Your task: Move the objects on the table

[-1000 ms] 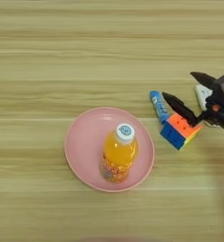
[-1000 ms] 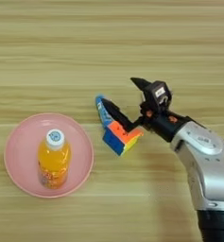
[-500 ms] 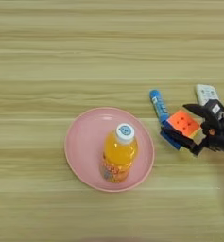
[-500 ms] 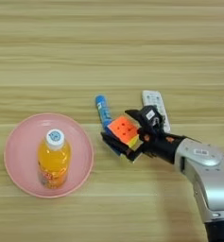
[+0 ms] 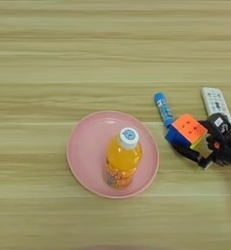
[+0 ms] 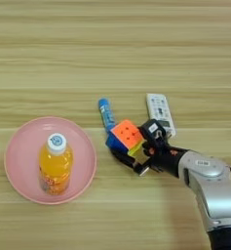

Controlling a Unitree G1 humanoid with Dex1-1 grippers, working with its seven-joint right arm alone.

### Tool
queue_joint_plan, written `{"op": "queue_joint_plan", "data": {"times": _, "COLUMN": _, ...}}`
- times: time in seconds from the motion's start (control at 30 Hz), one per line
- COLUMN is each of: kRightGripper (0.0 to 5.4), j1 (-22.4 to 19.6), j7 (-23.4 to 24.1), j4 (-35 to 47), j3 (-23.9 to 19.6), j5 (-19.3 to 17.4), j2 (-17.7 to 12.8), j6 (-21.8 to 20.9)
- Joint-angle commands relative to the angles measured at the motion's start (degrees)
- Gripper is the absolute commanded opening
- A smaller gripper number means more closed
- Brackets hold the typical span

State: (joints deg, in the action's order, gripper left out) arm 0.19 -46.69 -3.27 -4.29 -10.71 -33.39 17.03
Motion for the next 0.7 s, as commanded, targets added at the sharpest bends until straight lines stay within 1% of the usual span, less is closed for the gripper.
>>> {"op": "queue_joint_plan", "data": {"times": 0.03, "kRightGripper": 4.38, "j1": -3.87, "j7": 1.25, "j4": 1.37, "j3": -1.21, "j5": 0.21, "j2": -1.36, "j6": -2.14}}
{"op": "queue_joint_plan", "data": {"times": 0.1, "kRightGripper": 4.26, "j1": -4.2, "j7": 1.34, "j4": 1.45, "j3": -1.46, "j5": 0.08, "j2": -1.15, "j6": -2.24}}
{"op": "queue_joint_plan", "data": {"times": 0.27, "kRightGripper": 3.59, "j1": -4.63, "j7": 1.78, "j4": 2.07, "j3": -1.58, "j5": 0.14, "j2": -0.5, "j6": -2.66}}
{"op": "queue_joint_plan", "data": {"times": 0.37, "kRightGripper": 3.34, "j1": -5.01, "j7": 1.99, "j4": 2.38, "j3": -1.88, "j5": -0.06, "j2": -0.1, "j6": -3.0}}
{"op": "queue_joint_plan", "data": {"times": 0.7, "kRightGripper": 3.33, "j1": -5.87, "j7": 2.36, "j4": 10.83, "j3": -4.34, "j5": -4.73, "j2": 3.46, "j6": -5.92}}
